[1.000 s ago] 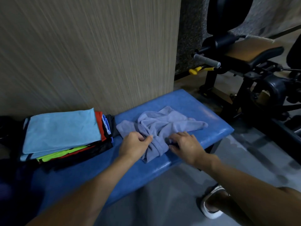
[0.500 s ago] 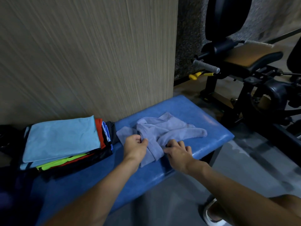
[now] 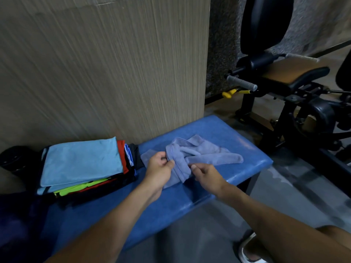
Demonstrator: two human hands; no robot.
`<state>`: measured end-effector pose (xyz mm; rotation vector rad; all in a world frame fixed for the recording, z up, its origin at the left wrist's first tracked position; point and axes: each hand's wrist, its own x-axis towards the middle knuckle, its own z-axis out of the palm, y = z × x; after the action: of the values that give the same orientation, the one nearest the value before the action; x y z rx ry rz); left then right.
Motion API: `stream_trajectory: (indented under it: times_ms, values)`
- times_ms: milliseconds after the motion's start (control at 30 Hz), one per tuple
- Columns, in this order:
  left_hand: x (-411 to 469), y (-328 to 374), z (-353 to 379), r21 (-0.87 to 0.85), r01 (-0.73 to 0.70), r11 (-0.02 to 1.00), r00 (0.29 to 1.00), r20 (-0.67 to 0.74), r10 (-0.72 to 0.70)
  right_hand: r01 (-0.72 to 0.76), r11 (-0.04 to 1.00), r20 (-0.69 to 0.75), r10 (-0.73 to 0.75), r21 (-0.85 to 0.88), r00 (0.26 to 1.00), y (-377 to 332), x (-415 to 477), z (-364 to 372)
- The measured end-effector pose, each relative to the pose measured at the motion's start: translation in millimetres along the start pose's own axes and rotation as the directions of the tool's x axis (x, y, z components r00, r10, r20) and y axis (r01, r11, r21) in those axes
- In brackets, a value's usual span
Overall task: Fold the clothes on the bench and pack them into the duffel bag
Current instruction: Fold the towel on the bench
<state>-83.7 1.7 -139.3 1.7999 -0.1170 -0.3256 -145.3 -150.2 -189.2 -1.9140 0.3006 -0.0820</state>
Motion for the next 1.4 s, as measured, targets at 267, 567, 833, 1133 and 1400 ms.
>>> stream_trajectory:
  times_ms: [267, 567, 833, 1133, 1400]
  values:
    - [-16, 47, -7, -0.133, 0.008, 0.991, 0.999, 0.052, -0.001, -0.203, 0.96, 0.017, 0.203, 0.191, 0.979, -52, -29, -19]
    - [-60, 103, -11, -0.222, -0.066, 0.973, 0.997, 0.019, 0.072, -0.078, 0.966, 0.006, 0.079, 0.245, 0.997, -100, -73, -50]
    - [-105, 126, -19, -0.319, 0.072, 0.945, 0.997, 0.013, -0.071, 0.122, 0.992, -0.232, -0.122, -0.015, 0.965, -115, -97, -69]
    - [-112, 116, -51, -0.035, -0.047, 0.998, 0.984, -0.173, 0.04, 0.204, 0.924, -0.416, -0.056, 0.322, 0.908, -152, -97, -91]
    - [-112, 118, -70, -0.139, -0.055, 0.989, 0.997, -0.067, 0.046, 0.121, 0.895, -0.193, -0.039, 0.43, 0.98, -163, -94, -77]
